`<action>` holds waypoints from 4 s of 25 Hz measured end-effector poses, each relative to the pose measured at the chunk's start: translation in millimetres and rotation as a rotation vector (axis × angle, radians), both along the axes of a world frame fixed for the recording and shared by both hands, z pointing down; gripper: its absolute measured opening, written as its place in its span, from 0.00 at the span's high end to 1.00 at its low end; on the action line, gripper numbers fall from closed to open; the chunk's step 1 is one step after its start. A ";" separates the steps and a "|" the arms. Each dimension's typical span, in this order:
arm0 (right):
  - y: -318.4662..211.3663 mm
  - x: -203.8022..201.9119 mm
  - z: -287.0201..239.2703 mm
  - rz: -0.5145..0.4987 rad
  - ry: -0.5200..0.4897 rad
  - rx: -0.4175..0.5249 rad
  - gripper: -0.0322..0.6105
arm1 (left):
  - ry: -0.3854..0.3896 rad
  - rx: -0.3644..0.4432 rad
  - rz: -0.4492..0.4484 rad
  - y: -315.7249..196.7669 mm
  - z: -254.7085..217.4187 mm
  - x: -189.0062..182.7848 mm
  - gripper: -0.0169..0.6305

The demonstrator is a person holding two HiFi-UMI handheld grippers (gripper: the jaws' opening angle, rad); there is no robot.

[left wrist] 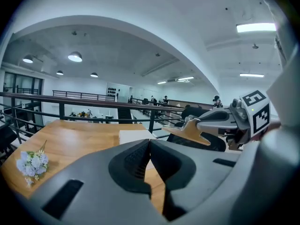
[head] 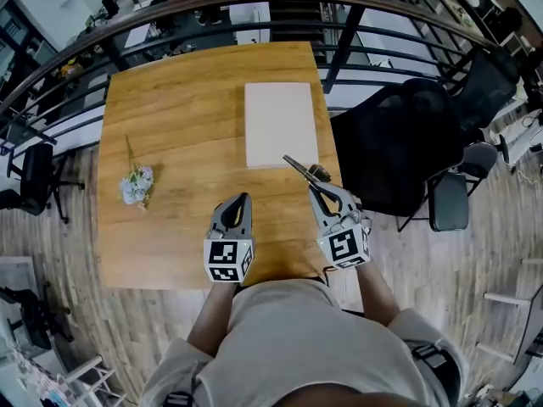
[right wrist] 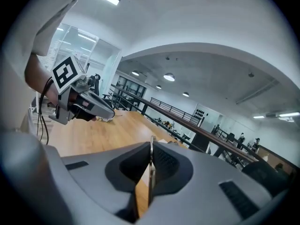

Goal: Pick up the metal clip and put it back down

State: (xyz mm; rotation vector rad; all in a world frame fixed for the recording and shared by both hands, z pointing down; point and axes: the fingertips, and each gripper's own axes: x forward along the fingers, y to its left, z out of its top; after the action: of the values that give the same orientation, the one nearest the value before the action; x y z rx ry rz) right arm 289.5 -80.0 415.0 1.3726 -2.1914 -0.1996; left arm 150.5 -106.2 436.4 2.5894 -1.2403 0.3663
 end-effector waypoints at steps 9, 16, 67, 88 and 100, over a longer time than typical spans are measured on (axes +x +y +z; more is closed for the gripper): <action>5.0 -18.5 -70.5 0.026 0.004 0.184 0.89 | 0.021 0.148 -0.023 -2.5 -61.2 -32.7 0.94; 8.8 -17.2 -87.3 0.033 -0.031 0.228 0.89 | 0.021 0.155 -0.044 1.2 -65.6 -45.3 0.94; 31.0 -319.5 10.3 -0.749 0.019 0.080 0.89 | 0.012 -0.089 -0.768 132.4 40.1 -300.0 0.94; 30.1 -447.2 104.8 -0.756 0.145 -0.074 0.89 | 0.048 -0.234 -0.727 131.3 126.2 -413.8 0.94; 6.8 -541.6 169.1 -0.746 0.206 -0.104 0.89 | 0.032 -0.298 -0.709 124.4 182.3 -488.4 0.94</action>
State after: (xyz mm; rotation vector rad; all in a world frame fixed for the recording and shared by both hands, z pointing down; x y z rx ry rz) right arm -252.0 -73.2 584.1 0.4037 -2.3897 -0.4628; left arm -338.0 18.3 618.7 1.7571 -1.8136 0.3237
